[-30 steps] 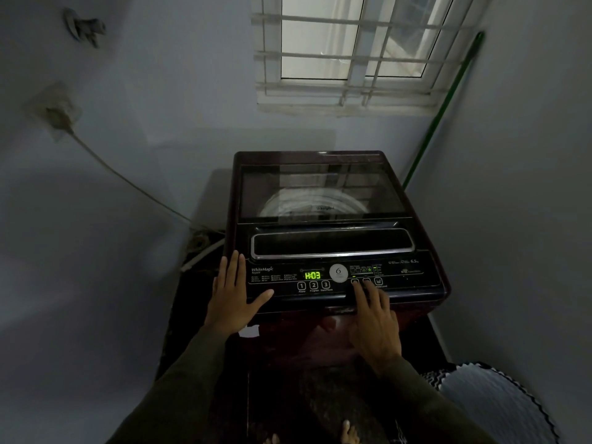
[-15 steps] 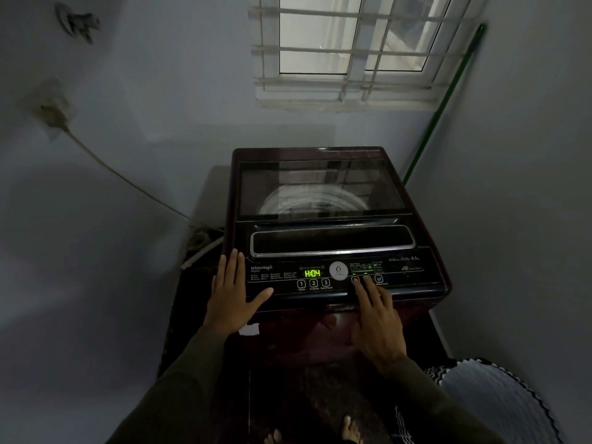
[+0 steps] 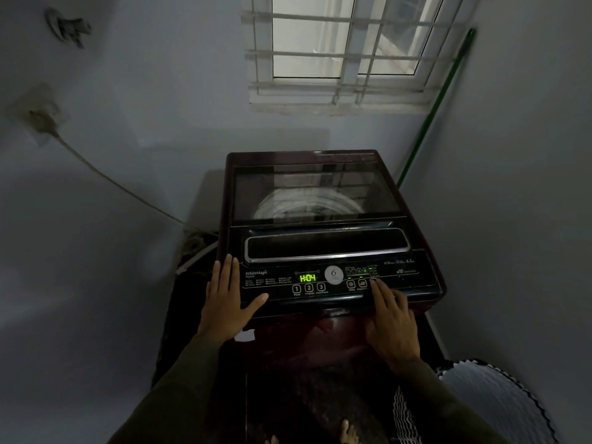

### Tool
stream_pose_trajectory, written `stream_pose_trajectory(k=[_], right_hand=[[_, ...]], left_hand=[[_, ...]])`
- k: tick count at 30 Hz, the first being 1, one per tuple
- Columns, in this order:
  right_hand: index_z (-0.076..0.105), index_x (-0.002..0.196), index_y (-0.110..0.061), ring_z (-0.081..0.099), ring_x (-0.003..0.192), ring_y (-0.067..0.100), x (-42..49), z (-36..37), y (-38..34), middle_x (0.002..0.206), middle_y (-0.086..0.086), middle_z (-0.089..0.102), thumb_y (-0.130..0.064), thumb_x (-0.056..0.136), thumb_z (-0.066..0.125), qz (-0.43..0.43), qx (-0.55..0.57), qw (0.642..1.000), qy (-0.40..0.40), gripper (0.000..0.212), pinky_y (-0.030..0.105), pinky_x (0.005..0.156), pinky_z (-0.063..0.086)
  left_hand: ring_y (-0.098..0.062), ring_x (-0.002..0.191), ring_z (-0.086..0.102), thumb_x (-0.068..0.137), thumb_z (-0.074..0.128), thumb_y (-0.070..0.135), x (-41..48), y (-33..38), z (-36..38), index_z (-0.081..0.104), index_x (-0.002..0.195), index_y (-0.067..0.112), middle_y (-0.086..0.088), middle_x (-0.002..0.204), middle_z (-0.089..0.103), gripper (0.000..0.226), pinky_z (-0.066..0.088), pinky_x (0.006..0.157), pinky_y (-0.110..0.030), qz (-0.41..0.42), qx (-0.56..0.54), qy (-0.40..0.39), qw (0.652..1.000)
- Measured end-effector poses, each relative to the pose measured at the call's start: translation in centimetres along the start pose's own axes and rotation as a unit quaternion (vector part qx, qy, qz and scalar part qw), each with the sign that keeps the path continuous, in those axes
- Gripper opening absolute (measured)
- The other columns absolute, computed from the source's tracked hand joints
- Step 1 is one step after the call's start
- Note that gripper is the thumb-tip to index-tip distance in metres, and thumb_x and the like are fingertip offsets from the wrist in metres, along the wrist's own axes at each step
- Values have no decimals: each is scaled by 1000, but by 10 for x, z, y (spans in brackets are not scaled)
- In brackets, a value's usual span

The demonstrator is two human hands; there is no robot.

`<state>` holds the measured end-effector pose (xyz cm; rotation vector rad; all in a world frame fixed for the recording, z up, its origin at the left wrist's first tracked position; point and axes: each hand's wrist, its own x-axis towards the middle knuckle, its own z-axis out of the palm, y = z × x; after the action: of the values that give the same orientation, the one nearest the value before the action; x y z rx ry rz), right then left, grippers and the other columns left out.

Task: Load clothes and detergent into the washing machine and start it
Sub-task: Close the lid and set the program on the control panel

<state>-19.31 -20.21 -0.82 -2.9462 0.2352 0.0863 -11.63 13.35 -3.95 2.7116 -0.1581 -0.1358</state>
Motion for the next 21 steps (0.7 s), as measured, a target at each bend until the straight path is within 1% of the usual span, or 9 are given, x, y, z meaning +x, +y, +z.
stream_pose_trajectory(k=[3, 7, 10, 12, 16, 19, 21], right_hand=[[33, 148, -13, 38, 125, 24, 1, 4, -3, 152, -3, 34, -15, 68, 71, -1, -1, 1000, 6, 89, 47, 86, 53], [42, 143, -11, 37, 124, 27, 4, 2, -9, 146, -1, 42, -6, 68, 64, 10, 32, 999, 43, 79, 47, 89, 50], [51, 135, -9, 44, 119, 31, 9, -2, -10, 137, 3, 52, -2, 65, 65, 6, 41, 997, 68, 72, 49, 87, 52], [52, 134, -10, 47, 116, 31, 10, -1, -8, 135, 3, 54, -1, 65, 65, 4, 38, 997, 73, 71, 46, 84, 53], [45, 140, -12, 42, 120, 28, 6, -3, -11, 141, 1, 48, -4, 70, 62, 10, 24, 999, 46, 73, 43, 83, 52], [37, 145, -11, 36, 128, 27, 4, -10, -21, 148, 0, 37, -16, 76, 62, 22, 21, 999, 11, 74, 45, 93, 48], [37, 145, -11, 36, 131, 27, 0, -8, -30, 149, 0, 37, -21, 78, 63, 5, 26, 1000, 1, 72, 46, 98, 46]], left_hand=[[-13, 146, -30, 70, 11, 96, 0, 0, 0, -14, 156, 17, 5, 163, -24, 120, 6, 123, -52, -2, 1, -4, 1000], [-13, 146, -30, 69, 10, 97, -1, 2, -1, -14, 156, 17, 6, 162, -25, 120, 4, 123, -52, -2, -2, -4, 1000], [-13, 146, -30, 69, 12, 96, -2, 2, -2, -13, 156, 17, 6, 162, -25, 120, 4, 123, -52, -2, -8, -3, 1000], [-12, 146, -31, 69, 13, 96, -2, 2, -2, -13, 156, 18, 7, 161, -26, 120, 3, 123, -52, -3, -11, -5, 1000], [-12, 146, -32, 69, 12, 97, -2, 2, -2, -14, 156, 18, 7, 161, -26, 120, 2, 123, -52, -1, -11, -7, 1000], [-12, 146, -32, 69, 11, 97, -2, 1, -2, -14, 156, 17, 6, 162, -26, 121, 3, 123, -52, -3, -9, -9, 1000], [-13, 146, -31, 69, 10, 97, -1, 1, -1, -14, 156, 17, 6, 162, -25, 121, 4, 123, -53, -4, -6, -7, 1000]])
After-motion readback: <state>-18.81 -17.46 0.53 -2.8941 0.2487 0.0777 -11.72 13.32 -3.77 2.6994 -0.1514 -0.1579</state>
